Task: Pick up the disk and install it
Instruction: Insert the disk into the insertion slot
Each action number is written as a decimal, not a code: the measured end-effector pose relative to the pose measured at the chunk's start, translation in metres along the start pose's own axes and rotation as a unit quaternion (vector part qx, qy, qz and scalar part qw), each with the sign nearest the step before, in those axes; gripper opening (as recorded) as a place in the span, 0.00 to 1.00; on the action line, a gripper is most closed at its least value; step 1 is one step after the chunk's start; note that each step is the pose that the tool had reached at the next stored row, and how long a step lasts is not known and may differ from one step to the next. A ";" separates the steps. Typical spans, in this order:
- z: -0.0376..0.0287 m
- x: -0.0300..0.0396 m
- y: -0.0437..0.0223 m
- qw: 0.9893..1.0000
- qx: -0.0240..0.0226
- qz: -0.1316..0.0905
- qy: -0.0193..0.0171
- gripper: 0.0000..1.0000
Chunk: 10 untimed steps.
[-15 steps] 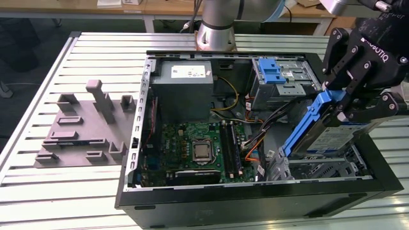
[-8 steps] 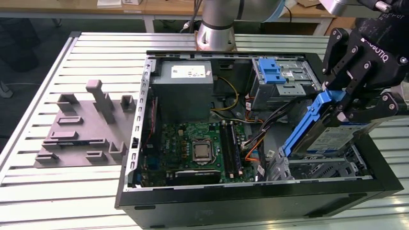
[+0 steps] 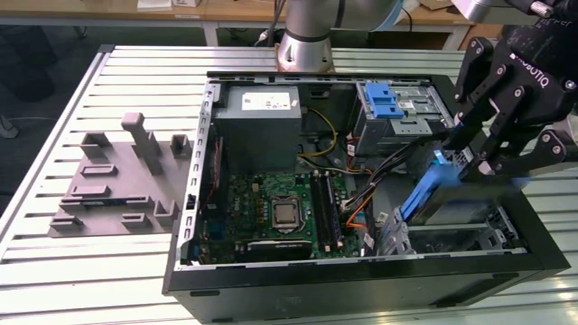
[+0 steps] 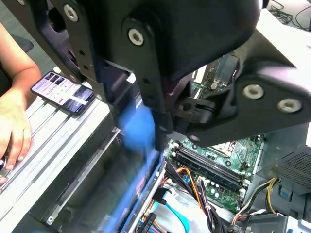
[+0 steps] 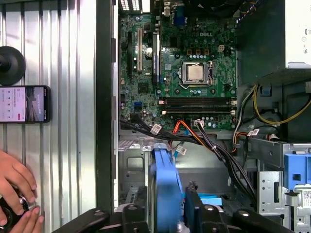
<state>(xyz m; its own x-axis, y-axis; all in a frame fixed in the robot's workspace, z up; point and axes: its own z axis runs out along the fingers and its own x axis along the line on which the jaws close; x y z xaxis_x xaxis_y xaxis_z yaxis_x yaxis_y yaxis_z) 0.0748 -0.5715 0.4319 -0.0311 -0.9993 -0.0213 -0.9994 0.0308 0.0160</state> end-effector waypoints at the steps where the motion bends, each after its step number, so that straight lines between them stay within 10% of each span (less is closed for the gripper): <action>1: 0.0002 0.0000 0.0000 1.000 0.000 0.000 0.000 0.44; 10: 0.0155 0.0004 -0.0002 1.000 0.000 0.000 0.000 0.42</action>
<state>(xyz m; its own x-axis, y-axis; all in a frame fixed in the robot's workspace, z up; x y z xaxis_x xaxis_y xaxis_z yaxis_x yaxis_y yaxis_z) 0.0747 -0.5715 0.4164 -0.0311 -0.9993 -0.0213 -0.9994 0.0308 0.0160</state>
